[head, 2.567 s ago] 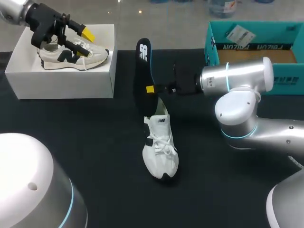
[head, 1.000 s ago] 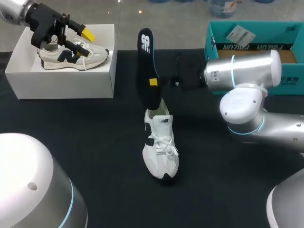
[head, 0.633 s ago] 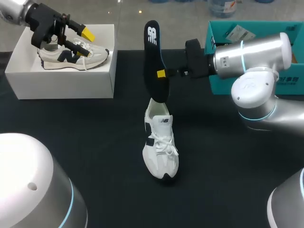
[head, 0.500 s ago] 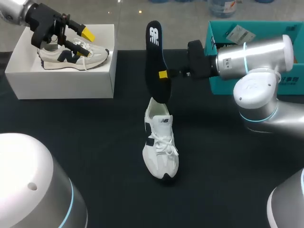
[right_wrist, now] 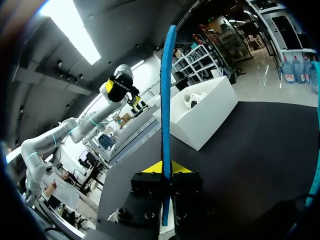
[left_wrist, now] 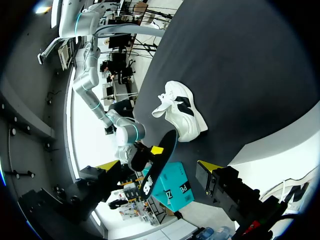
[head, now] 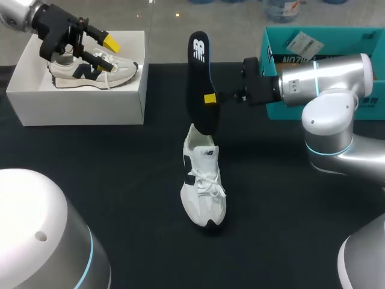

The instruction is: Take the shoe out of the shoebox, open the shoe tongue, remove and reinsert the insole, then place the shoe into the shoebox

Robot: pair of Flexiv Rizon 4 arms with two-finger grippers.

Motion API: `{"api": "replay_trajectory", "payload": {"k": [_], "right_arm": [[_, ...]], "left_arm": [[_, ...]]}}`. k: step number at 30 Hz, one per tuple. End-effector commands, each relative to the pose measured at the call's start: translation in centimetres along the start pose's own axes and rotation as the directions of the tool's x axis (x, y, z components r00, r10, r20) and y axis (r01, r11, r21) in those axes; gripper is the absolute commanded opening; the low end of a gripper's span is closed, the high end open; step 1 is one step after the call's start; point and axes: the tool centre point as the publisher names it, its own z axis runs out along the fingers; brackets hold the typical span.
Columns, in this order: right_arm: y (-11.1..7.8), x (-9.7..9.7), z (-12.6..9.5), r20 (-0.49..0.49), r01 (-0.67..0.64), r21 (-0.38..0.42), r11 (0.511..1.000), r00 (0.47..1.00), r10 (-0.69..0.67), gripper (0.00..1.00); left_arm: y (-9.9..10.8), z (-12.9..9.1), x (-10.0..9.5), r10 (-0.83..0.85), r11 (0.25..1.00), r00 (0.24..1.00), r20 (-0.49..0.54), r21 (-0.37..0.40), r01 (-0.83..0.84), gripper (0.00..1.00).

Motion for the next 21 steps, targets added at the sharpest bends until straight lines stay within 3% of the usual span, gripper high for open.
{"api": "replay_trajectory", "payload": {"k": [1,14,21], "right_arm": [[-0.5,0.0,-0.7,0.004,-0.012,0.025,1.000,1.000,0.012,0.00],[-4.7,-0.9,-0.7,0.013,-0.100,0.043,0.994,0.995,0.100,0.00],[-4.8,-0.5,-1.0,0.022,-0.110,0.043,0.993,0.994,0.109,0.00]], "left_arm": [[0.1,-0.1,0.0,0.001,1.000,1.000,-0.002,0.003,-0.001,1.00],[0.1,-0.1,0.0,0.001,1.000,1.000,-0.002,0.003,-0.001,1.00],[0.1,-0.1,0.0,0.001,1.000,1.000,-0.002,0.003,-0.001,1.00]]}}
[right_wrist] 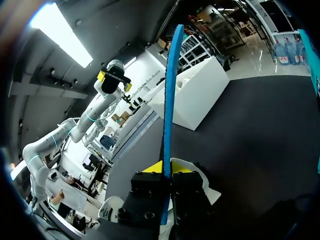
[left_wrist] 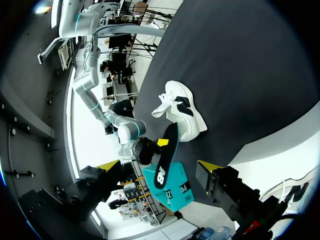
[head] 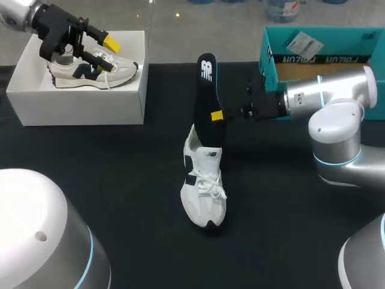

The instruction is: Take the shoe out of the shoebox, open the shoe tongue, remove and reinsert the insole, then place the shoe into the shoebox

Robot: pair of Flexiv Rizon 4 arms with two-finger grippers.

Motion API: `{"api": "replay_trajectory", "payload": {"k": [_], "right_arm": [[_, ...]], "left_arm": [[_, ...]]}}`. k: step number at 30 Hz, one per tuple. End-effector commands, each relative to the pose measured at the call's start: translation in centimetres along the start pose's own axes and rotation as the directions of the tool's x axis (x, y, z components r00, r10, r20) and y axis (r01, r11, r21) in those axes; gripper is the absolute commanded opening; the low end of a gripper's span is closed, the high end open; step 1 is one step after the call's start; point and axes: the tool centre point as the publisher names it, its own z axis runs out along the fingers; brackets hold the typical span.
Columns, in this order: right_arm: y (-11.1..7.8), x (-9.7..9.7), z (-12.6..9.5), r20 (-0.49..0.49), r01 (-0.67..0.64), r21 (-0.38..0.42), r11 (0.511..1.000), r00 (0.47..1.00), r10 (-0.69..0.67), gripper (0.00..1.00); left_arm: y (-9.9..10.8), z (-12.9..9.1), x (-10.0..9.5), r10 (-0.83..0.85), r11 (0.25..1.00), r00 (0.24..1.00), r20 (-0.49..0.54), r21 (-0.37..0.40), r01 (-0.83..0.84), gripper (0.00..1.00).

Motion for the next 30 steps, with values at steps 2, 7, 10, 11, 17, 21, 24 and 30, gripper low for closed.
{"api": "replay_trajectory", "payload": {"k": [2,7,10,11,17,21,24,30], "right_arm": [[0.5,0.8,-0.4,0.022,0.021,0.000,1.000,1.000,-0.021,0.00],[2.3,1.2,-0.9,0.039,0.078,-0.022,0.997,0.996,-0.077,0.00],[2.9,0.8,-1.0,0.042,0.102,-0.027,0.994,0.994,-0.101,0.00],[3.0,0.5,-1.0,0.042,0.103,-0.029,0.994,0.994,-0.102,0.00],[2.3,-0.5,-0.8,0.022,0.102,-0.034,0.994,0.995,-0.101,0.00],[1.5,-0.3,-0.4,0.016,0.086,-0.024,0.996,0.996,-0.085,0.00],[1.0,-0.1,-0.3,0.019,0.077,-0.013,0.997,0.997,-0.076,0.00],[1.2,0.2,-0.7,0.039,0.081,-0.024,0.996,0.996,-0.080,0.00]], "left_arm": [[0.1,-0.1,0.0,0.001,1.000,1.000,-0.002,0.004,-0.001,1.00],[0.1,-0.1,0.0,0.001,1.000,1.000,-0.002,0.004,-0.001,1.00],[0.1,-0.1,0.0,0.001,1.000,1.000,-0.002,0.004,-0.001,1.00],[0.1,-0.1,0.0,0.001,1.000,1.000,-0.002,0.004,-0.001,1.00],[0.1,-0.1,0.0,0.001,1.000,1.000,-0.002,0.004,-0.001,1.00],[0.1,-0.1,0.0,0.001,1.000,1.000,-0.002,0.004,-0.001,1.00],[0.1,-0.1,0.0,0.001,1.000,1.000,-0.002,0.004,-0.001,1.00],[0.1,-0.1,0.0,0.001,1.000,1.000,-0.002,0.004,-0.001,1.00]]}}
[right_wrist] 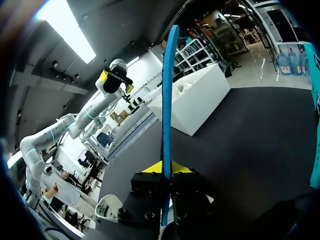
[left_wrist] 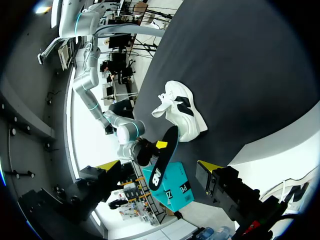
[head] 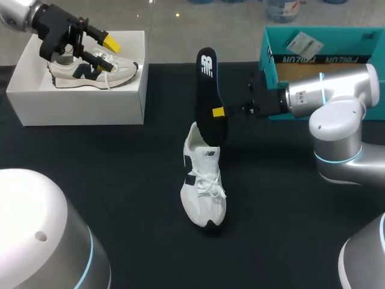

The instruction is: Take the shoe out of the shoebox, open the shoe tongue, remove and reinsert the insole, then place the shoe into the shoebox

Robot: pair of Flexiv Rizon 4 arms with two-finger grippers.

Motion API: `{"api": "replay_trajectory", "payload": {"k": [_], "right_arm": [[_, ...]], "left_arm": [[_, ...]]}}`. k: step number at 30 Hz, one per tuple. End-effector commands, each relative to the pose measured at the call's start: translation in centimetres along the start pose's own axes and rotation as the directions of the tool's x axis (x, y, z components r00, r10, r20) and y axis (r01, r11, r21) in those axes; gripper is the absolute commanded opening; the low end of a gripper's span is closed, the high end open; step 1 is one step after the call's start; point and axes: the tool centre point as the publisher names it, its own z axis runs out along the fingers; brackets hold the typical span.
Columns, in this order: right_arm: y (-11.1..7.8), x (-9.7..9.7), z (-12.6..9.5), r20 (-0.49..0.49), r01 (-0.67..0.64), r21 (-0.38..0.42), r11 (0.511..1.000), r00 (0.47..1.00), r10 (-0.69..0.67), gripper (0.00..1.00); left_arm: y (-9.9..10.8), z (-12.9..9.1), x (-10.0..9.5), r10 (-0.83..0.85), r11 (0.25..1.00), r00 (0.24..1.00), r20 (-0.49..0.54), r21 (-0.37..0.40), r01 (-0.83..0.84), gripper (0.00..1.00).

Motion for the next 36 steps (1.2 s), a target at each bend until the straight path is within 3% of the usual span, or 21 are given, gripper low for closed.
{"api": "replay_trajectory", "payload": {"k": [1,6,11,22,36], "right_arm": [[0.7,0.7,-0.3,0.022,0.022,-0.018,1.000,1.000,-0.022,0.00],[2.7,1.4,-0.2,0.046,0.082,-0.049,0.995,0.996,-0.079,0.00],[3.1,1.8,0.8,0.034,0.105,-0.075,0.992,0.994,-0.102,0.00],[1.4,1.7,2.9,0.017,0.172,-0.144,0.975,0.985,-0.171,0.00],[-1.5,1.5,3.1,0.013,0.145,-0.113,0.983,0.989,-0.144,0.00]], "left_arm": [[0.1,-0.1,0.0,0.001,1.000,1.000,-0.002,0.003,-0.001,1.00],[0.1,-0.1,0.0,0.001,1.000,1.000,-0.002,0.003,-0.001,1.00],[0.1,-0.1,0.0,0.001,1.000,1.000,-0.002,0.003,-0.001,1.00],[0.1,-0.1,0.0,0.001,1.000,1.000,-0.002,0.003,-0.001,1.00],[0.1,-0.1,0.0,0.001,1.000,1.000,-0.002,0.003,-0.001,1.00]]}}
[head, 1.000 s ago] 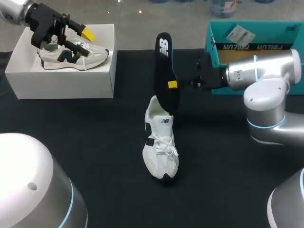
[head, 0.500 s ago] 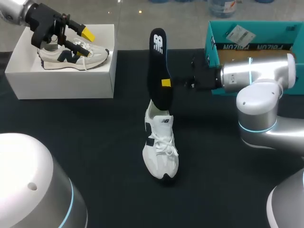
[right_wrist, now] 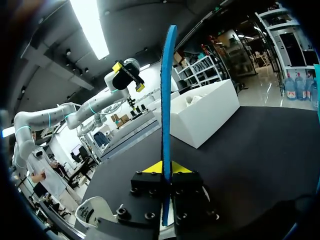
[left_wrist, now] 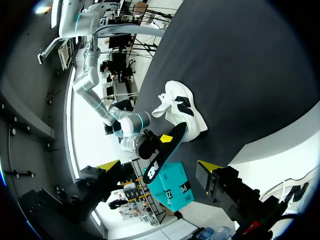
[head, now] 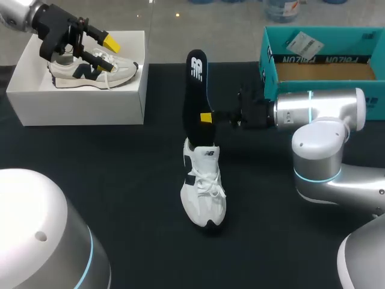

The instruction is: Take the shoe out of the shoebox, open the shoe tongue, remove and reinsert the insole, then place the shoe into the shoebox

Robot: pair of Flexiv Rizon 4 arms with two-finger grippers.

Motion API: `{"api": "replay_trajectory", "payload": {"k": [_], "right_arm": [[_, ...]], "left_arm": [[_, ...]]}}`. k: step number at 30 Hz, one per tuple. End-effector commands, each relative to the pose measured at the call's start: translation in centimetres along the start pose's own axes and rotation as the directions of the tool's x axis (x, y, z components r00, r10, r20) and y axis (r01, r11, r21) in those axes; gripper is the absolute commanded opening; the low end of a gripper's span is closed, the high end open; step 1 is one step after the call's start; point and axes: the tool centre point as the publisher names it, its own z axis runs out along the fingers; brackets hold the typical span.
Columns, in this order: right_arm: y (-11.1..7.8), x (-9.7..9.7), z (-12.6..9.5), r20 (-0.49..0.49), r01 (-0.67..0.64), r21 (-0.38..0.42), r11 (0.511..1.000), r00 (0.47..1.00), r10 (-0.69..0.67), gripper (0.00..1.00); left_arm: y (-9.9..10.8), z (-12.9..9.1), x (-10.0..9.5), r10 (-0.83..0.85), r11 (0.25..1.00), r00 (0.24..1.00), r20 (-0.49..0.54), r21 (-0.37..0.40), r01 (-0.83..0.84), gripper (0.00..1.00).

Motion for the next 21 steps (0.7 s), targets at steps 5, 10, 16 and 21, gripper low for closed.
{"api": "replay_trajectory", "payload": {"k": [5,10,16,21], "right_arm": [[-2.0,0.4,-0.4,0.010,-0.027,0.004,1.000,1.000,0.027,0.00],[-3.1,0.7,-0.4,0.013,-0.043,0.010,0.999,0.999,0.043,0.00],[-4.3,1.0,-0.1,0.012,-0.072,0.016,0.997,0.997,0.072,0.00],[-5.5,1.3,-0.2,0.022,-0.107,0.032,0.994,0.994,0.107,0.00]], "left_arm": [[0.1,-0.1,0.0,0.001,1.000,1.000,-0.002,0.003,-0.001,1.00],[0.1,-0.1,0.0,0.001,1.000,1.000,-0.002,0.003,-0.001,1.00],[0.1,-0.1,0.0,0.001,1.000,1.000,-0.002,0.003,-0.001,1.00],[0.1,-0.1,0.0,0.001,1.000,1.000,-0.002,0.003,-0.001,1.00]]}}
